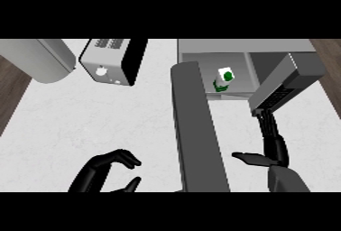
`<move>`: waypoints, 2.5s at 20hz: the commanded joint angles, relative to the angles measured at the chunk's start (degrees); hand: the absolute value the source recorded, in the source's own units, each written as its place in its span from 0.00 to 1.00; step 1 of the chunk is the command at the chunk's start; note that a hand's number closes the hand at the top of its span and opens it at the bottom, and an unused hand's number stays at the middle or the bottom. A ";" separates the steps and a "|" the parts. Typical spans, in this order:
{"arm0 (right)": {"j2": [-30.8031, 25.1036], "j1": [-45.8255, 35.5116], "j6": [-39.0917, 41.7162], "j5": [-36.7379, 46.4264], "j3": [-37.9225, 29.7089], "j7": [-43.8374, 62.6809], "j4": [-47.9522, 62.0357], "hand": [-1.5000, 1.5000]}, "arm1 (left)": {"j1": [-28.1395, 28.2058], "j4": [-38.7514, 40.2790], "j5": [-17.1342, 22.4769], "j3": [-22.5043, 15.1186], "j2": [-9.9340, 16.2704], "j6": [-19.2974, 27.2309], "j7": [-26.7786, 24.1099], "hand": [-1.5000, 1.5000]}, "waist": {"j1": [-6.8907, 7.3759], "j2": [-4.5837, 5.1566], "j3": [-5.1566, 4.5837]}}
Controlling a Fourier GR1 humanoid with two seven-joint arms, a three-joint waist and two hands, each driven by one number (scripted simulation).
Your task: Pick up the milk, place it into the microwave and close the microwave
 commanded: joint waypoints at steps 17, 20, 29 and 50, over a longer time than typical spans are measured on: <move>-1.61 31.98 13.40 -10.93 7.47 12.11 -48.31 0.00 | -14.30 23.37 -17.47 -13.33 -8.70 0.03 -0.04 1.00 | -1.44 0.05 -0.17; -4.48 34.56 15.45 -15.19 5.95 17.16 -56.18 0.00 | -16.01 25.94 -16.19 -20.13 -9.09 6.10 -0.01 1.00 | -0.94 0.19 -0.11; -3.71 39.35 17.35 -18.95 9.72 23.64 -70.73 0.00 | -32.51 35.48 0.85 -37.42 -9.21 22.65 2.76 1.00 | -3.18 0.66 -0.18; -9.00 36.18 22.11 -26.48 9.14 29.67 -79.46 0.00 | -50.81 38.44 22.10 -30.97 -9.24 40.00 -4.82 0.00 | -13.98 3.42 -0.53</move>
